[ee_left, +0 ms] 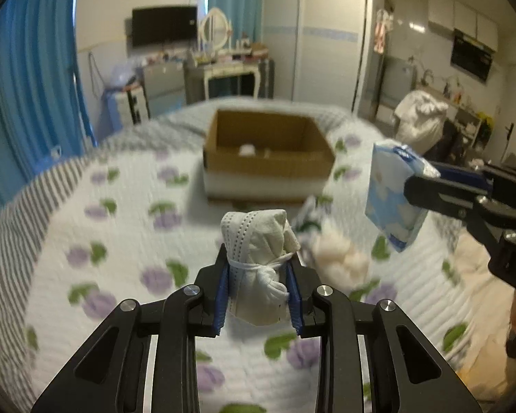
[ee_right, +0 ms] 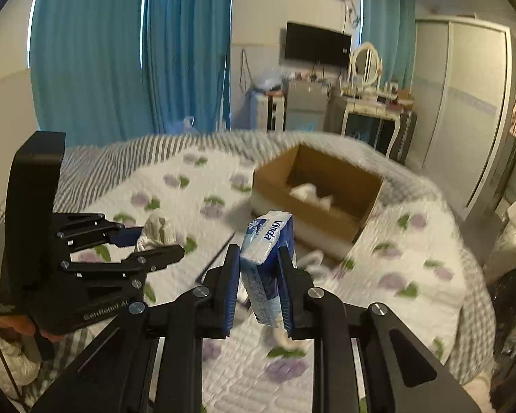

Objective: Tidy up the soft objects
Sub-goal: 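Carry the face mask with the left gripper into the box and release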

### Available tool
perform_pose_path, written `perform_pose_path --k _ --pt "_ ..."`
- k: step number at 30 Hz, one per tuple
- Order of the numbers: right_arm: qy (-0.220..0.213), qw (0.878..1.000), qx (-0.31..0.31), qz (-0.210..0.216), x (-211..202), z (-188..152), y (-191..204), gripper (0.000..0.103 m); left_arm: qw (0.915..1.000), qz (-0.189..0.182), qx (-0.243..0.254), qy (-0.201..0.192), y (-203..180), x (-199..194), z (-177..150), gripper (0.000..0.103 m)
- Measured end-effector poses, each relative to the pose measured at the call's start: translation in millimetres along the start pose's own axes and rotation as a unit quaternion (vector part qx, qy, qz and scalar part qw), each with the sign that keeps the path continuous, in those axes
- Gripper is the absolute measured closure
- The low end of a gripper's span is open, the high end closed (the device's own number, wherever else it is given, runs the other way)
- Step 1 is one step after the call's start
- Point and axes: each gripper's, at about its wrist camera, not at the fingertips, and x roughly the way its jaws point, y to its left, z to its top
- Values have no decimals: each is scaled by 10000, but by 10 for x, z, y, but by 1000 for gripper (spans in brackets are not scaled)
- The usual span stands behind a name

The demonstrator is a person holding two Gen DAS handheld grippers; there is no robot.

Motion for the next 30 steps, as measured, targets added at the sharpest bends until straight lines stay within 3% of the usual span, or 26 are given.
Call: perform_pose_path --k 10,17,25,30 --pt "-653 9977 99 -166 -109 865 -496 83 9974 243 122 -665 90 -1 961 75" --pt "-615 9974 252 -276 448 1399 -974 83 9977 186 187 -621 129 588 1514 75" --pt "124 9987 457 -177 1564 1194 -1402 83 9997 127 216 -65 140 1725 1626 75" --pt "417 9959 773 -237 2034 993 -1735 83 9994 148 317 78 88 2172 1559 73"
